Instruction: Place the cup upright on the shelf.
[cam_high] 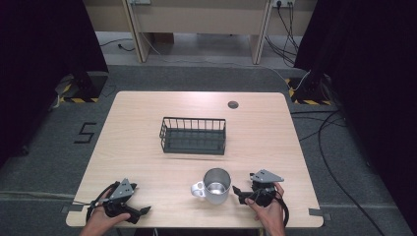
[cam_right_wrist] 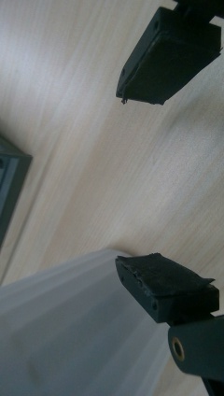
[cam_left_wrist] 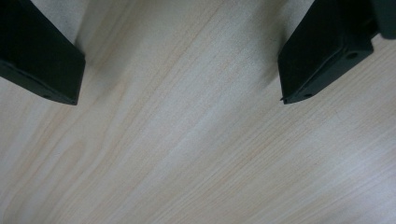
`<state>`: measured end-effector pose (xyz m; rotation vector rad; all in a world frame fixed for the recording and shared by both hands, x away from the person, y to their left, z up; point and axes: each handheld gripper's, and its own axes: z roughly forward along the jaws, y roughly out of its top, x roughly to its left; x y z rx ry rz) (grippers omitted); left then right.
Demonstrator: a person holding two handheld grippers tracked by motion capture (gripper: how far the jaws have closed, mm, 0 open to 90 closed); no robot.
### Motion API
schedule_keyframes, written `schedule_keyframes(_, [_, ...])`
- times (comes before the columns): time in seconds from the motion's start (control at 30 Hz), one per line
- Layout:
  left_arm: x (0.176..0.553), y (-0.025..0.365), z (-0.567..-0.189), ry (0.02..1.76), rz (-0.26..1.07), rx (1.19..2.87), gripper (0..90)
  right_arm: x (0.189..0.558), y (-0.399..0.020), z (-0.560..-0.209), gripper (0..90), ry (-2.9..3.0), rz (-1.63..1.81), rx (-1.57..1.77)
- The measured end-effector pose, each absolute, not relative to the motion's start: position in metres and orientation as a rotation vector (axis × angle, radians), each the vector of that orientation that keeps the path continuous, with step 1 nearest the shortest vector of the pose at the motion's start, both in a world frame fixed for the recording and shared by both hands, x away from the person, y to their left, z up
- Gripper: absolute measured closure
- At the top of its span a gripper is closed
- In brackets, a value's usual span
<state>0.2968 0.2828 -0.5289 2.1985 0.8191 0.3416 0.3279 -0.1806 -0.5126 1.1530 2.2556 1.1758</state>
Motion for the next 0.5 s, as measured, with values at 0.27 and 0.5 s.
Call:
schedule_keyframes(0.27, [0.297,0.283,-0.529,0.819,0.341,2.198,0.0,0.308,-0.183,-0.498,16.0,2.218,1.273,1.07])
schedule_keyframes(0.5, [0.297,0.283,-0.529,0.819,0.341,2.198,0.0,0.293,-0.182,-0.486,16.0,2.216,1.34,0.989])
